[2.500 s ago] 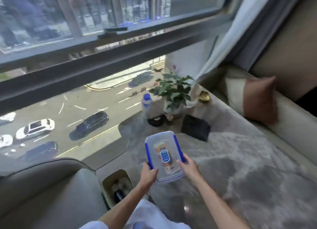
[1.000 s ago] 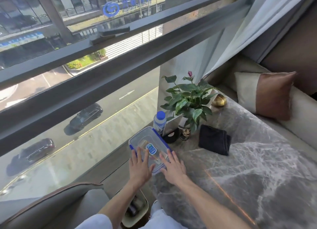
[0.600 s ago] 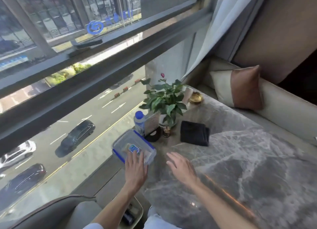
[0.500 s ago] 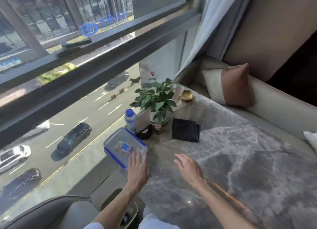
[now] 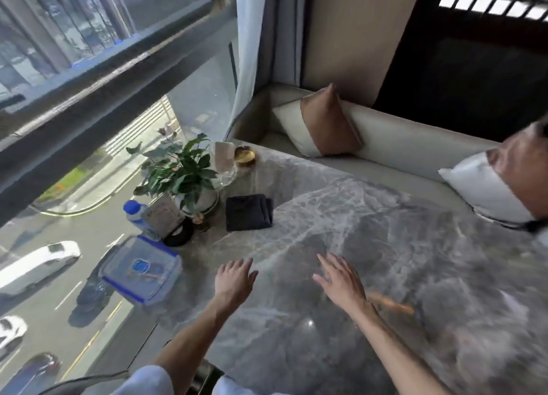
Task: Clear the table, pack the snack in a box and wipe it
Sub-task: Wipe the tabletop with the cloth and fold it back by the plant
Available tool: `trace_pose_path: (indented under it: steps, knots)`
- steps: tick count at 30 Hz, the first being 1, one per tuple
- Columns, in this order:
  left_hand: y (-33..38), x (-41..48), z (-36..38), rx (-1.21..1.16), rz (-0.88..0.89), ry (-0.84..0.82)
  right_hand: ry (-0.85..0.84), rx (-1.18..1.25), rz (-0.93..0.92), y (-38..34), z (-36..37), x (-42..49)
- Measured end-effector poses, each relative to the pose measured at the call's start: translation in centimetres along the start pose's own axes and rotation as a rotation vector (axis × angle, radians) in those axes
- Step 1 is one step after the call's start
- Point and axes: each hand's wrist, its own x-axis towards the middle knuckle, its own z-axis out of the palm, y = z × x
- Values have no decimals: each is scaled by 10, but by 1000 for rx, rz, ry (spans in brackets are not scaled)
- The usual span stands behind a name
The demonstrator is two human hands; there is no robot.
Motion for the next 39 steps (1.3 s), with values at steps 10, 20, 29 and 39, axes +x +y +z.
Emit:
trace_pose_path:
  steps: [10, 20, 29, 39]
  knots:
    - [-55, 131, -59, -503, -332, 11, 72, 273, 190, -127, -8, 129]
    - [-81, 239, -29, -677, -417, -87, 62, 254, 493, -175, 33, 272]
    - [-89, 265, -11, -873, -427, 19, 90, 222, 498, -179, 44, 273]
    - [-69, 267, -18, -776, -512, -78, 347, 111, 403, -183, 66, 252]
